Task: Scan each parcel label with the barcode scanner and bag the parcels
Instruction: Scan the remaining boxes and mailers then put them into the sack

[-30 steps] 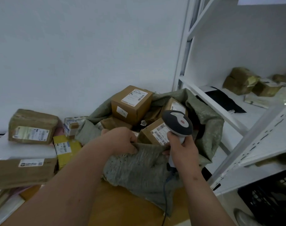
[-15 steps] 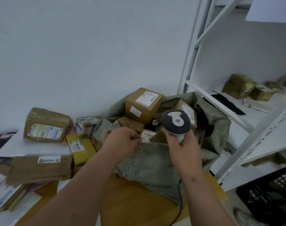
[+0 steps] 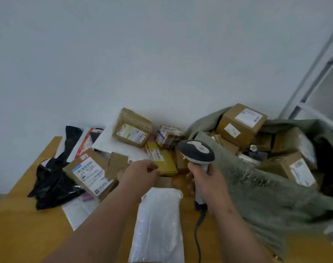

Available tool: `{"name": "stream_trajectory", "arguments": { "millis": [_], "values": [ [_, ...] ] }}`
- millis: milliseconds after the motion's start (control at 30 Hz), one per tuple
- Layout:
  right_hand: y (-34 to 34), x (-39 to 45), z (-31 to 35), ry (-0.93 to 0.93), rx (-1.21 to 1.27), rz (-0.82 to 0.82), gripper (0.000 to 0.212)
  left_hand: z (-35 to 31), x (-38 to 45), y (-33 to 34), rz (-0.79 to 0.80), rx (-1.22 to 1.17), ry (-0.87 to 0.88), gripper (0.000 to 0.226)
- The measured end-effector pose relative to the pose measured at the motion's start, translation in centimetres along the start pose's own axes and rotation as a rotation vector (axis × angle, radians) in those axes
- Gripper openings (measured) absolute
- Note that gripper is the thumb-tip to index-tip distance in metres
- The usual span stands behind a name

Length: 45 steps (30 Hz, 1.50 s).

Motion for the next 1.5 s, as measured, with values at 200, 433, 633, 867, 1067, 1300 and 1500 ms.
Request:
{"name": "stream_trajectory", "arguments": {
  "millis": [200,433,633,867,1067,1300,1500],
  "values": [
    [5.9,1.0,-1.7,0.093,-0.02,0.094,0.016,7.3,0.3,-1.1,-0.054,-0.1,-0.217,0.038],
    [9.1,4.7,-3.4,0.166,-0.059,0.144,0.008,10.6,2.3,-0.9,-0.088,-0.033,-0.387,0.057],
    [11.4,8.7,-5.2,0.317,-0.01,0.203,0.015,12.1,5.5,-0.3,-0.051,-0.001,-0.462,0.059],
    [13.9,12.1,-8.1,0.458,-0.032,0.268,0.048,12.6,7.9,0.4,-0.024,0.055,-0.558,0.072],
    [15.3,12.8,-9.6,0.489,-0.015,0.302,0.05,12.7,8.7,0.5,-0.048,0.028,-0.611,0.07],
    [14.1,12.2,-8.3,0.426,0.062,0.202,0.048,12.0,9.3,-1.2,-0.256,-0.244,-0.435,0.038],
    [13.2,9.9,-6.7,0.361,0.129,0.079,0.044,11.4,8.1,-3.1,-0.219,-0.412,-0.394,0.02]
  ]
}}
Point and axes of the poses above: each hand's wrist, its own x-axis towards the middle knuckle, its own y-axis out of the palm, z = x × y, the point moved 4 cm from there along x, towards the middle knuckle, and after that the axes turned 3 degrees about x, right-handed, at the moved point
